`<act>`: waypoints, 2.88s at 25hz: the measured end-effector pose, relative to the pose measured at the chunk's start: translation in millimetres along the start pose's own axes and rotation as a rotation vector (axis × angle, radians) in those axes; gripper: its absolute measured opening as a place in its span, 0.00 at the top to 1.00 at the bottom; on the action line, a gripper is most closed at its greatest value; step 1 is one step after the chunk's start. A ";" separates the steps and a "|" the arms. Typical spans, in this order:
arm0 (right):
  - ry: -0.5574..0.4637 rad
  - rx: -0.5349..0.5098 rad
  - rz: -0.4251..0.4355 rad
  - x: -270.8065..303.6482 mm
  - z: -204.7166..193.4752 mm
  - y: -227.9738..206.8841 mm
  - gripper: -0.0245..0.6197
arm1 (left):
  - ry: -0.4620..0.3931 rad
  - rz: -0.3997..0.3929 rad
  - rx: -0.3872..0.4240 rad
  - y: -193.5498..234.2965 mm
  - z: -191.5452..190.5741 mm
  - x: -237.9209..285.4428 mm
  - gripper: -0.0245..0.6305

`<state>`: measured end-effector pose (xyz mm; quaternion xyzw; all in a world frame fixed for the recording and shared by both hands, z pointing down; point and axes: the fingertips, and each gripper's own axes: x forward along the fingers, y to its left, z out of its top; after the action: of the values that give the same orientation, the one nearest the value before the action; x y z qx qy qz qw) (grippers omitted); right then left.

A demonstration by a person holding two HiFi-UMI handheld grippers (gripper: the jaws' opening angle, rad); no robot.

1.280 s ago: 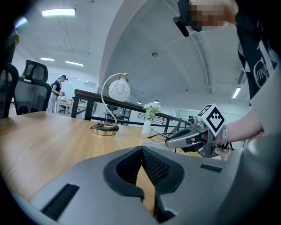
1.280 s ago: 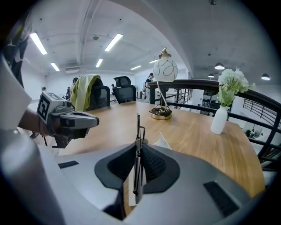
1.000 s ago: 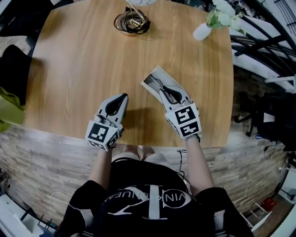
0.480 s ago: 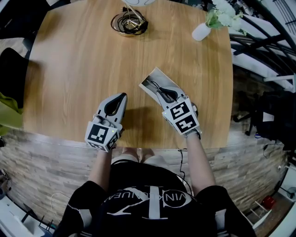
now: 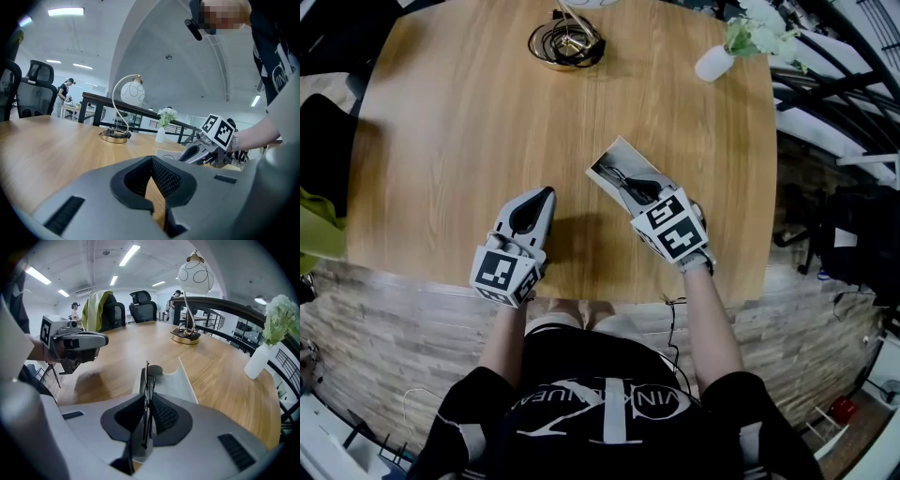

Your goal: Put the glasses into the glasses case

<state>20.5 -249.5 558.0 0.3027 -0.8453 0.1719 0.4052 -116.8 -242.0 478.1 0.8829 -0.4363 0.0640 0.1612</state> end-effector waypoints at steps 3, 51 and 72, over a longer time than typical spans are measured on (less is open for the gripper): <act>-0.001 0.015 -0.014 1.6 0.6 -2.9 0.87 | 0.006 0.002 -0.003 1.3 -1.1 0.7 0.94; -0.048 0.204 0.027 -8.3 -7.9 -15.3 0.78 | 0.023 0.005 -0.042 -0.2 -16.1 1.6 0.94; -0.112 0.185 -0.054 -33.7 -12.3 -14.7 0.76 | 0.018 -0.015 -0.033 -10.2 -11.6 -3.3 0.94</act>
<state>53.7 -241.4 539.6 0.3704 -0.8387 0.2210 0.3324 -110.5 -229.8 485.9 0.8827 -0.4293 0.0636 0.1800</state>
